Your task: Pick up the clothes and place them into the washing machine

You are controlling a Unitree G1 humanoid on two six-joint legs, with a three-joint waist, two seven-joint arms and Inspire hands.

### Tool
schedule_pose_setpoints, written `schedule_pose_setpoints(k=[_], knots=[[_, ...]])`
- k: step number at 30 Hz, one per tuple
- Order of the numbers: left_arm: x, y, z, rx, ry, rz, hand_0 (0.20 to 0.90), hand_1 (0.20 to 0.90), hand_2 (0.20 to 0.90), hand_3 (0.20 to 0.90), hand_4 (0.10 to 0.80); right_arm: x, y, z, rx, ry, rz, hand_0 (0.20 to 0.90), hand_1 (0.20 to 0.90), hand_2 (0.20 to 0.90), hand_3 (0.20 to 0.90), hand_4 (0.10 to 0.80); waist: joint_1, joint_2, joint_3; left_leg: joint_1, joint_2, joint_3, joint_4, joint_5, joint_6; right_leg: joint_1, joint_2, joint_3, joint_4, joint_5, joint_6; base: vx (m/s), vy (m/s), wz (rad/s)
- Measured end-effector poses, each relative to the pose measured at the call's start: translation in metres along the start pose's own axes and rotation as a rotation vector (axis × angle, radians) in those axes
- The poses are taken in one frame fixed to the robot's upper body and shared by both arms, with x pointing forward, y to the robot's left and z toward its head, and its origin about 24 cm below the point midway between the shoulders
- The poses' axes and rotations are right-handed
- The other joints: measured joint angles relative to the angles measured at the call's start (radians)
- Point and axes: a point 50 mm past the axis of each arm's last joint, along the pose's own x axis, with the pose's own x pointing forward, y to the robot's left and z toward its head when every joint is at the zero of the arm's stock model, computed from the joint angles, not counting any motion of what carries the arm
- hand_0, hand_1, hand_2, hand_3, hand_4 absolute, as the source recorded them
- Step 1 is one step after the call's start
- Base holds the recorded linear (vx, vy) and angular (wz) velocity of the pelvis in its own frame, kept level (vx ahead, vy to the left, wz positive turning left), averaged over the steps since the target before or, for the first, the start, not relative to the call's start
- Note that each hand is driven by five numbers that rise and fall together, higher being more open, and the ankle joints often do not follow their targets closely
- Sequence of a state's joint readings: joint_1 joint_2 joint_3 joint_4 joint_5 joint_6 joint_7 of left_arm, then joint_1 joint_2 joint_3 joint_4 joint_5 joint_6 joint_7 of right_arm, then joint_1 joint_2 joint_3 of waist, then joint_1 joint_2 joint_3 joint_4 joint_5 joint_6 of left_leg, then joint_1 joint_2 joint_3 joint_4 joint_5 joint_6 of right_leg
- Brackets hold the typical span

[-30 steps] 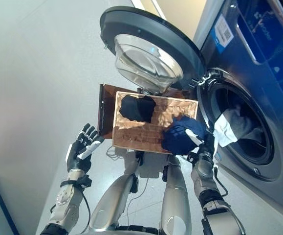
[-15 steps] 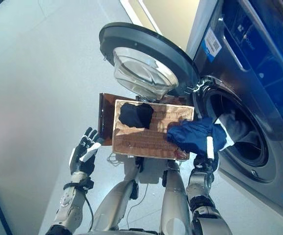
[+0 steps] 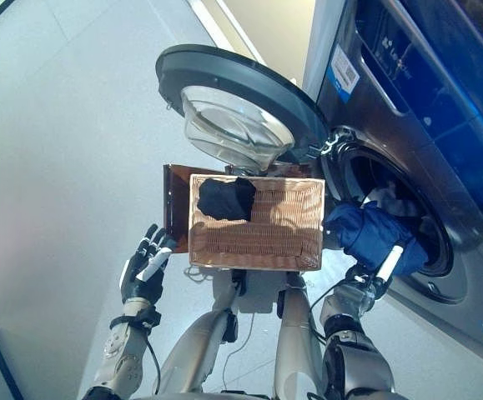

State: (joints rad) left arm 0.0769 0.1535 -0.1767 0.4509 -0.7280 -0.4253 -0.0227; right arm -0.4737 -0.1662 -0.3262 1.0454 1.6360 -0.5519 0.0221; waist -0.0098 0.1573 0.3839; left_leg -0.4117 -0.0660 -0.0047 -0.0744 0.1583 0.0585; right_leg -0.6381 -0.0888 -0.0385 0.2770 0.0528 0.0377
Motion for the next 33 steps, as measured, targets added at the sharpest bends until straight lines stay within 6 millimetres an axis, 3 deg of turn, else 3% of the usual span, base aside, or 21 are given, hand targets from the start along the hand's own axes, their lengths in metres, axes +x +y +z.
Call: schedule_pose_setpoints(k=[7, 15, 18, 24, 33], knots=[[0.000, 0.000, 0.000, 0.004, 0.001, -0.003, 0.900, 0.900, 0.900, 0.900, 0.800, 0.010, 0.021, 0.009, 0.004, -0.032, 0.018, 0.200, 0.200, 0.200, 0.200, 0.300, 0.024, 0.017, -0.010, 0.000, 0.000, 0.004, -0.002, 0.000, 0.000, -0.004, 0.000, 0.003, 0.001, -0.001, 0.001, 0.000, 0.000, 0.00], [-0.004, 0.004, -0.001, 0.022, 0.015, -0.015, 0.900, 0.900, 0.900, 0.900, 0.800, 0.027, 0.087, 0.039, 0.097, -0.136, 0.109, 0.200, 0.200, 0.200, 0.200, 0.300, 0.049, 0.059, -0.014, -0.019, -0.001, 0.007, -0.004, 0.001, 0.000, -0.035, 0.000, 0.011, 0.019, -0.003, -0.006, 0.002, -0.002, 0.00], [-0.004, 0.001, -0.001, 0.026, 0.017, -0.034, 0.900, 0.900, 0.900, 0.900, 0.800, 0.030, 0.122, 0.054, 0.173, -0.187, 0.142, 0.200, 0.200, 0.200, 0.200, 0.300, 0.056, 0.083, -0.014, -0.020, -0.002, 0.006, -0.004, 0.000, 0.000, -0.039, 0.000, 0.011, 0.025, -0.010, -0.004, 0.003, -0.005, 0.01], [-0.002, 0.000, 0.007, 0.053, -0.001, -0.065, 0.900, 0.900, 0.900, 0.900, 0.800, 0.028, 0.163, 0.072, 0.250, -0.247, 0.153, 0.200, 0.200, 0.200, 0.200, 0.300, 0.059, 0.090, -0.014, -0.042, -0.004, 0.005, -0.004, 0.002, -0.004, -0.077, -0.004, 0.012, 0.063, -0.029, -0.009, 0.007, -0.006, 0.01], [0.000, -0.006, 0.015, 0.046, -0.037, -0.095, 0.900, 0.900, 0.900, 0.900, 0.800, 0.027, 0.190, 0.099, 0.248, -0.315, 0.133, 0.200, 0.200, 0.200, 0.200, 0.300, 0.073, 0.107, -0.014, -0.047, -0.004, 0.004, -0.004, 0.006, -0.002, -0.089, -0.004, 0.012, 0.075, -0.034, -0.013, 0.007, -0.005, 0.01]])
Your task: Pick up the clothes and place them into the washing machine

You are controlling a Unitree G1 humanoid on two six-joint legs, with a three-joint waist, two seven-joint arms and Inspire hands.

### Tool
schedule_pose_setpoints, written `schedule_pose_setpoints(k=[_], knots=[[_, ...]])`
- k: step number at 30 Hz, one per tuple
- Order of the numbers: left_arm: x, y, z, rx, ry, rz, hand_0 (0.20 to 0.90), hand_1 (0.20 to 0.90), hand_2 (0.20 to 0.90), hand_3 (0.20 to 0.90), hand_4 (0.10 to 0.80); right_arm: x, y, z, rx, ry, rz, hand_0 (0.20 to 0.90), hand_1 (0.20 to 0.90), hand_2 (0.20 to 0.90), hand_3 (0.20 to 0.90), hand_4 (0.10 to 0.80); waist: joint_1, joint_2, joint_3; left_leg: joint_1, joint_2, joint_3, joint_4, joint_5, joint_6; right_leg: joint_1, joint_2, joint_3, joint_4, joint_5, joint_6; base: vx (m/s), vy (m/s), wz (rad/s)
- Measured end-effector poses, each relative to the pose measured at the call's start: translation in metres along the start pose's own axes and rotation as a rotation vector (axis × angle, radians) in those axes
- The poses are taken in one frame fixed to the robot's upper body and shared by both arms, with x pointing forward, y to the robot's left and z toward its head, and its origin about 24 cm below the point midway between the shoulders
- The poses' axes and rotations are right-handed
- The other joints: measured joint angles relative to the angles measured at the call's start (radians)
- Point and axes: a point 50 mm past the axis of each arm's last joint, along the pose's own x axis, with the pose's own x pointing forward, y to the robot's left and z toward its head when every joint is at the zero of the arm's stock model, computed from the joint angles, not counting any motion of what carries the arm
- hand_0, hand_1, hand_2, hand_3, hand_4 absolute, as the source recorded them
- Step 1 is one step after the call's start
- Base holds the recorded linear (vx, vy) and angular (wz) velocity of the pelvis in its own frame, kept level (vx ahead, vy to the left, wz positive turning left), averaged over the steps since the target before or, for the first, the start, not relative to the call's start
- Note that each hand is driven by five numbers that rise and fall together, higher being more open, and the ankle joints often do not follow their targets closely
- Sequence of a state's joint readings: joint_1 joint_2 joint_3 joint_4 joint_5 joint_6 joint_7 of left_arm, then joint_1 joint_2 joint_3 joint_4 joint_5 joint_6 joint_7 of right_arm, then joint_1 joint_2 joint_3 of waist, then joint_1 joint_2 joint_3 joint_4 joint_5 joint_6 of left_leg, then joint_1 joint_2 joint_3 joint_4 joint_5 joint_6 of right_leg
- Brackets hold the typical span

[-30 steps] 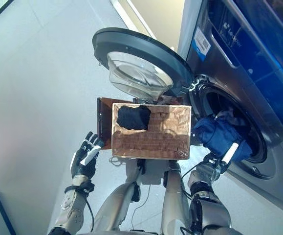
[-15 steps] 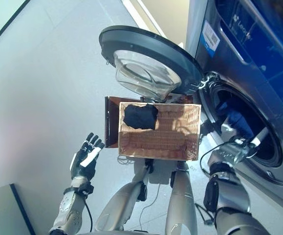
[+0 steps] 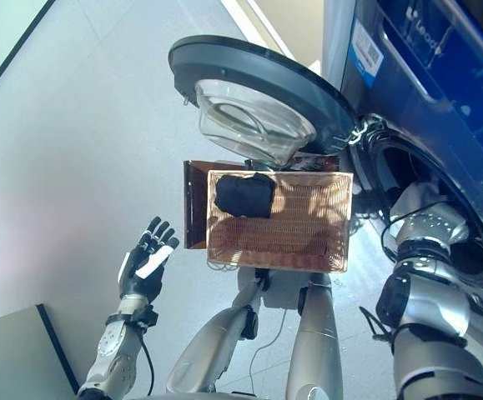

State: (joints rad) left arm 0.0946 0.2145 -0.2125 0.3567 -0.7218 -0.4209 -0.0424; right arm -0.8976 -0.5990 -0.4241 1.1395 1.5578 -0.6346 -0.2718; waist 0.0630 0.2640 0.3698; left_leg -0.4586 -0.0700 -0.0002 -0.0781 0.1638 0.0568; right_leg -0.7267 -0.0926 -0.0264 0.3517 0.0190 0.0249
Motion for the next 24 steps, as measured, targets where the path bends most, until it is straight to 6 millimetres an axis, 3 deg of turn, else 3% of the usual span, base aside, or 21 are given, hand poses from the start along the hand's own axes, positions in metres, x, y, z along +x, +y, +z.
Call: schedule_pose_setpoints(k=[7, 8, 9, 18, 24], knots=[[0.000, -0.002, 0.000, -0.002, 0.001, -0.008, 0.900, 0.900, 0.900, 0.900, 0.800, 0.000, 0.015, 0.001, 0.021, -0.007, -0.038, 0.205, 0.205, 0.205, 0.205, 0.304, 0.002, 0.017, 0.007, -0.009, -0.012, 0.001, 0.000, 0.000, -0.002, -0.019, -0.009, 0.010, 0.016, -0.004, 0.006, 0.000, 0.000, 0.00], [0.000, -0.002, 0.000, -0.002, 0.000, -0.005, 0.900, 0.900, 0.900, 0.900, 0.800, 0.000, 0.016, 0.001, 0.016, -0.008, -0.035, 0.466, 0.466, 0.466, 0.466, 0.490, 0.002, 0.017, 0.007, -0.009, -0.013, 0.001, 0.000, 0.000, -0.002, -0.020, -0.010, 0.010, 0.017, -0.005, 0.007, 0.000, 0.000, 0.00], [0.000, -0.002, 0.000, -0.002, 0.001, -0.003, 0.900, 0.900, 0.900, 0.900, 0.800, 0.000, 0.017, 0.000, 0.007, -0.008, -0.027, 0.900, 0.900, 0.900, 0.900, 0.800, 0.002, 0.017, 0.007, -0.009, -0.014, 0.001, 0.000, 0.000, -0.002, -0.021, -0.011, 0.011, 0.019, -0.006, 0.008, 0.000, 0.000, 0.00], [0.000, -0.002, 0.001, -0.003, -0.002, -0.003, 0.900, 0.900, 0.900, 0.900, 0.800, -0.001, 0.023, 0.001, -0.036, -0.016, 0.014, 0.900, 0.900, 0.900, 0.900, 0.800, 0.000, 0.016, 0.010, -0.020, -0.015, -0.001, 0.000, 0.003, 0.002, -0.035, -0.011, 0.011, 0.026, -0.004, 0.004, 0.000, 0.000, 0.00], [0.000, -0.002, 0.002, -0.002, -0.004, -0.004, 0.900, 0.900, 0.900, 0.900, 0.800, 0.001, 0.023, -0.002, -0.249, 0.003, 0.083, 0.900, 0.900, 0.900, 0.900, 0.800, -0.012, 0.003, 0.019, -0.016, -0.016, -0.002, 0.006, 0.005, 0.004, -0.027, -0.012, 0.009, 0.029, -0.004, 0.005, 0.000, 0.000, 0.00]])
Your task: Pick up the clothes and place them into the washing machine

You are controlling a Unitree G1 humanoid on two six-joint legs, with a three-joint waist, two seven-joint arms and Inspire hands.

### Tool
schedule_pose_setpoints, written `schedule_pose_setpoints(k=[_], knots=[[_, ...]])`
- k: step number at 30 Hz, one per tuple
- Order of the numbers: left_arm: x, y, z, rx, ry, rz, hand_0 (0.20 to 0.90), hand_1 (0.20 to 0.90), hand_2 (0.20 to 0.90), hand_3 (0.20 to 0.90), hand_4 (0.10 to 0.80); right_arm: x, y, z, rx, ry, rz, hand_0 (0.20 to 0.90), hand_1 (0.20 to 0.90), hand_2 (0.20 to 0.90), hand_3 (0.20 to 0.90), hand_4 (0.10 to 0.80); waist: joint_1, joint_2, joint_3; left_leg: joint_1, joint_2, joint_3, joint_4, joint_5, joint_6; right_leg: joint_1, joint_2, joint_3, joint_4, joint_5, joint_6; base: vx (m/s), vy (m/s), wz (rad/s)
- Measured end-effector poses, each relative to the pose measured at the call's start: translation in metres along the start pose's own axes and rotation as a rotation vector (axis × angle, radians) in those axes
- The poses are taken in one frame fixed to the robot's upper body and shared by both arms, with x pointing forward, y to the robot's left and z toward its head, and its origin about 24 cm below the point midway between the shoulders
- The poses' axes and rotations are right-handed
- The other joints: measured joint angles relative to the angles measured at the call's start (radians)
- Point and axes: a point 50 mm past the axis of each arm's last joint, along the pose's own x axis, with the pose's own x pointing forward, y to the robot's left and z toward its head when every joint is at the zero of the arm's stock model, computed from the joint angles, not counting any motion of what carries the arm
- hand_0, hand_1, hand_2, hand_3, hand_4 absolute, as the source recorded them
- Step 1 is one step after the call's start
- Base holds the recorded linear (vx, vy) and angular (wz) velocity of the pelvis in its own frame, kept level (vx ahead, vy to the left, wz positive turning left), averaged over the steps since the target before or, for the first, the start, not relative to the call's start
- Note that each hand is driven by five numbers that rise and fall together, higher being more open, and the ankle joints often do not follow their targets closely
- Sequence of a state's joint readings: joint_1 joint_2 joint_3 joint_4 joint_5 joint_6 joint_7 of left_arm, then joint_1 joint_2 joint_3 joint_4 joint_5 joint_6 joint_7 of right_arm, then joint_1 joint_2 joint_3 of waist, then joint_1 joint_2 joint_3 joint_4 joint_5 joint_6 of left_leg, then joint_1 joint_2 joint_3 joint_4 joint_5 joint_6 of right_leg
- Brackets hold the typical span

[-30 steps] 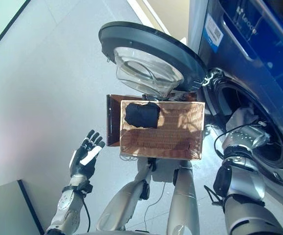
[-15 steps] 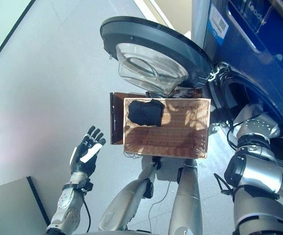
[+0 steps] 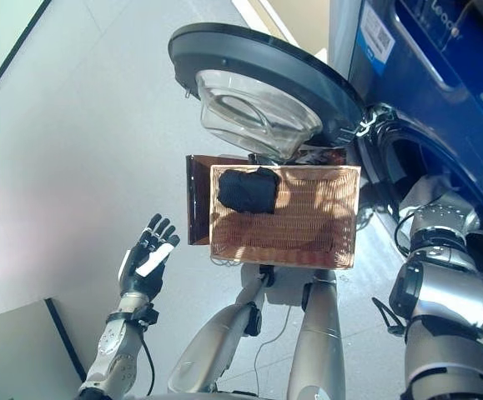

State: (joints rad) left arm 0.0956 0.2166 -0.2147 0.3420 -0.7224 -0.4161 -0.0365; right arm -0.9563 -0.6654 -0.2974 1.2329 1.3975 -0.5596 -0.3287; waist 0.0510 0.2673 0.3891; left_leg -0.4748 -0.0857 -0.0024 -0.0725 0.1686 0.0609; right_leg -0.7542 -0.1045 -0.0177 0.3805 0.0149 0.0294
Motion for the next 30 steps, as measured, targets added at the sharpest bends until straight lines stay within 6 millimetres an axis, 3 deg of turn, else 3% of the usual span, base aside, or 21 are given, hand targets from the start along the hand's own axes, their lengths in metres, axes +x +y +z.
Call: schedule_pose_setpoints(k=[8, 11, 18, 22, 30], knots=[[-0.001, 0.001, -0.001, -0.002, 0.002, -0.002, 0.900, 0.900, 0.900, 0.900, 0.800, -0.005, -0.014, -0.012, -0.095, 0.032, 0.046, 0.900, 0.900, 0.900, 0.900, 0.800, -0.010, -0.015, 0.012, 0.032, 0.000, -0.007, -0.002, -0.003, -0.003, 0.036, 0.001, -0.007, -0.002, -0.005, 0.006, -0.003, 0.001, -0.01], [-0.002, 0.003, -0.001, -0.005, 0.002, 0.010, 0.900, 0.900, 0.900, 0.900, 0.800, -0.013, -0.022, -0.025, -0.127, 0.065, 0.085, 0.900, 0.900, 0.900, 0.900, 0.800, -0.015, -0.026, 0.020, 0.031, 0.001, -0.007, -0.001, -0.004, -0.003, 0.035, 0.002, -0.006, -0.003, -0.005, 0.006, 0.002, 0.011, -0.04], [-0.003, 0.001, -0.002, -0.021, 0.000, 0.018, 0.900, 0.900, 0.900, 0.900, 0.800, -0.062, -0.088, -0.078, -0.301, 0.255, 0.159, 0.900, 0.900, 0.900, 0.900, 0.800, -0.040, -0.045, 0.020, 0.036, 0.002, -0.006, 0.000, -0.004, -0.002, 0.043, 0.003, -0.008, -0.004, -0.001, 0.000, -0.001, 0.002, 0.00], [-0.004, 0.002, -0.004, -0.028, 0.001, 0.030, 0.900, 0.900, 0.900, 0.900, 0.800, -0.079, -0.119, -0.090, -0.422, 0.312, 0.161, 0.900, 0.900, 0.900, 0.900, 0.800, -0.038, -0.066, 0.018, 0.047, 0.001, -0.005, -0.001, -0.006, -0.002, 0.052, 0.002, -0.007, -0.005, -0.005, 0.007, 0.000, 0.000, 0.00], [-0.005, 0.002, -0.004, -0.026, 0.000, 0.036, 0.900, 0.900, 0.900, 0.900, 0.800, -0.097, -0.125, -0.094, -0.602, 0.351, 0.338, 0.900, 0.900, 0.900, 0.900, 0.800, -0.041, -0.071, 0.019, 0.048, 0.002, -0.006, 0.001, -0.005, -0.002, 0.057, 0.002, -0.009, -0.009, -0.007, 0.010, 0.000, 0.000, 0.00]])
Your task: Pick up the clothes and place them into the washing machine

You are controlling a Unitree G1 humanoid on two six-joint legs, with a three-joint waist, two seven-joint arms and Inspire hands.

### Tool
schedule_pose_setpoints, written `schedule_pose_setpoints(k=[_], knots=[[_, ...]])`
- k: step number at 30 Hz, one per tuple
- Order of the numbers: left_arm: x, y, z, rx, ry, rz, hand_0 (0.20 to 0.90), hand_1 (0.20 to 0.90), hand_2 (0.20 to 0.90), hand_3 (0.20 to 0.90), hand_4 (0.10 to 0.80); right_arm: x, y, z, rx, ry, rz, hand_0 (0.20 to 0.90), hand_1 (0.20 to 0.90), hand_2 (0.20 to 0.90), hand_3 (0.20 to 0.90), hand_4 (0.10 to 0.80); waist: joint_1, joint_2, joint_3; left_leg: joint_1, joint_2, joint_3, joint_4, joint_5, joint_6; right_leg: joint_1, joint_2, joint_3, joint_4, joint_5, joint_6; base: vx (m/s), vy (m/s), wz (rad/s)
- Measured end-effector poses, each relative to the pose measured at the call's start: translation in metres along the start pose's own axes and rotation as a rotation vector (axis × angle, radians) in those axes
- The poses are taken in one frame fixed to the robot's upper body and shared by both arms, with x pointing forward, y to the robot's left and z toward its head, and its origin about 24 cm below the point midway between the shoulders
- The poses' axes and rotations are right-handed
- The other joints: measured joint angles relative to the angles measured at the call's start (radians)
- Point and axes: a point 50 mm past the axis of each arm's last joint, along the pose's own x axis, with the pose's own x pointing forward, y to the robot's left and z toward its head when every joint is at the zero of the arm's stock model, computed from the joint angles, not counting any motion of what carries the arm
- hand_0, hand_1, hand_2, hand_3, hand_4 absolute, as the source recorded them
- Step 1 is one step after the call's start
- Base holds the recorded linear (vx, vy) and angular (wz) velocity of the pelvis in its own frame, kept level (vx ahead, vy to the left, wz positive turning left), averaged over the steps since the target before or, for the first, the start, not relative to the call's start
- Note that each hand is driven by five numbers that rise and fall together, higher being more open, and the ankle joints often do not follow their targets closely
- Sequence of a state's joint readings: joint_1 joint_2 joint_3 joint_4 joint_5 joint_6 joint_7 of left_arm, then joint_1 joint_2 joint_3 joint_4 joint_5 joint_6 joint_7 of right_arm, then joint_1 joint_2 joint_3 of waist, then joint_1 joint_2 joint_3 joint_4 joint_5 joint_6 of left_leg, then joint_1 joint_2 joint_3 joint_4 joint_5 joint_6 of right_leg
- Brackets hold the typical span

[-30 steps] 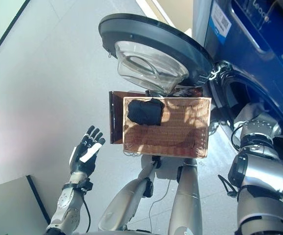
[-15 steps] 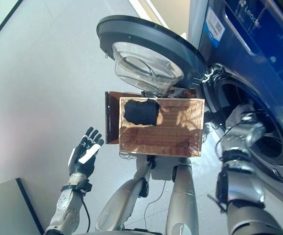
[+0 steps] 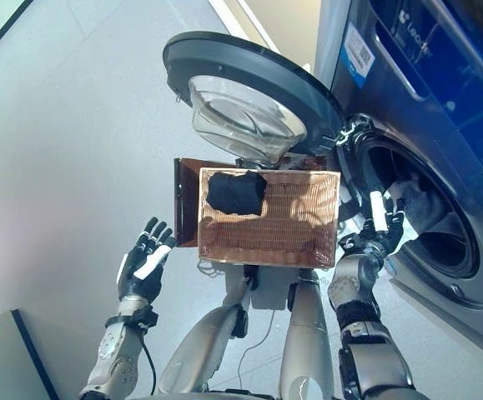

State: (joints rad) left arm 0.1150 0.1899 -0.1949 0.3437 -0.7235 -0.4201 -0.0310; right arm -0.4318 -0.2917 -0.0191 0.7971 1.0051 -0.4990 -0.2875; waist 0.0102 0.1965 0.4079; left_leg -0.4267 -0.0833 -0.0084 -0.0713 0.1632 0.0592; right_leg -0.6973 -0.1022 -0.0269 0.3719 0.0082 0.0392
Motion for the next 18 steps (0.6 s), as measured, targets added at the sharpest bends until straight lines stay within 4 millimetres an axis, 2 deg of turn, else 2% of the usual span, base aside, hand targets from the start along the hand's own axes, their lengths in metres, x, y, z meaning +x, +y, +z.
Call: schedule_pose_setpoints(k=[5, 9, 11, 13, 18], knots=[[0.000, 0.004, 0.003, 0.011, -0.013, 0.024, 0.900, 0.900, 0.900, 0.900, 0.800, -0.013, 0.014, -0.005, -0.188, -0.012, 0.128, 0.900, 0.900, 0.900, 0.900, 0.800, -0.004, -0.019, -0.008, 0.007, 0.002, -0.002, 0.000, -0.001, 0.000, 0.012, 0.001, -0.006, -0.009, 0.001, 0.001, 0.001, -0.003, 0.01], [-0.001, 0.011, 0.000, 0.057, -0.002, 0.066, 0.900, 0.900, 0.900, 0.900, 0.800, -0.029, 0.029, -0.007, -0.556, -0.106, 0.314, 0.900, 0.900, 0.900, 0.900, 0.800, -0.004, -0.048, -0.025, 0.021, 0.002, -0.004, 0.000, -0.004, 0.003, 0.029, -0.001, -0.012, -0.012, 0.004, -0.005, 0.014, -0.011, 0.07], [-0.002, 0.016, -0.006, 0.101, 0.022, 0.082, 0.900, 0.900, 0.900, 0.900, 0.800, -0.030, 0.035, -0.006, -0.838, -0.201, 0.415, 0.900, 0.900, 0.900, 0.900, 0.800, 0.002, -0.062, -0.034, 0.022, 0.002, -0.011, 0.001, -0.006, 0.001, 0.036, -0.002, -0.015, -0.018, 0.003, -0.003, 0.027, -0.005, 0.08], [-0.005, 0.019, -0.012, 0.132, 0.053, 0.097, 0.900, 0.900, 0.900, 0.900, 0.800, -0.029, 0.036, -0.005, -1.023, -0.260, 0.461, 0.900, 0.900, 0.900, 0.900, 0.800, 0.002, -0.062, -0.034, 0.034, 0.003, -0.015, 0.001, -0.006, 0.001, 0.058, -0.001, -0.020, -0.029, 0.006, -0.003, 0.018, -0.002, 0.06], [-0.008, 0.027, -0.018, 0.200, 0.080, 0.142, 0.900, 0.900, 0.900, 0.900, 0.800, -0.036, 0.042, -0.022, -1.365, -0.354, 0.608, 0.900, 0.900, 0.900, 0.900, 0.800, 0.007, -0.063, -0.035, 0.059, 0.008, -0.027, 0.000, -0.008, 0.002, 0.098, 0.000, -0.036, -0.053, 0.008, 0.002, 0.016, -0.002, 0.03]])
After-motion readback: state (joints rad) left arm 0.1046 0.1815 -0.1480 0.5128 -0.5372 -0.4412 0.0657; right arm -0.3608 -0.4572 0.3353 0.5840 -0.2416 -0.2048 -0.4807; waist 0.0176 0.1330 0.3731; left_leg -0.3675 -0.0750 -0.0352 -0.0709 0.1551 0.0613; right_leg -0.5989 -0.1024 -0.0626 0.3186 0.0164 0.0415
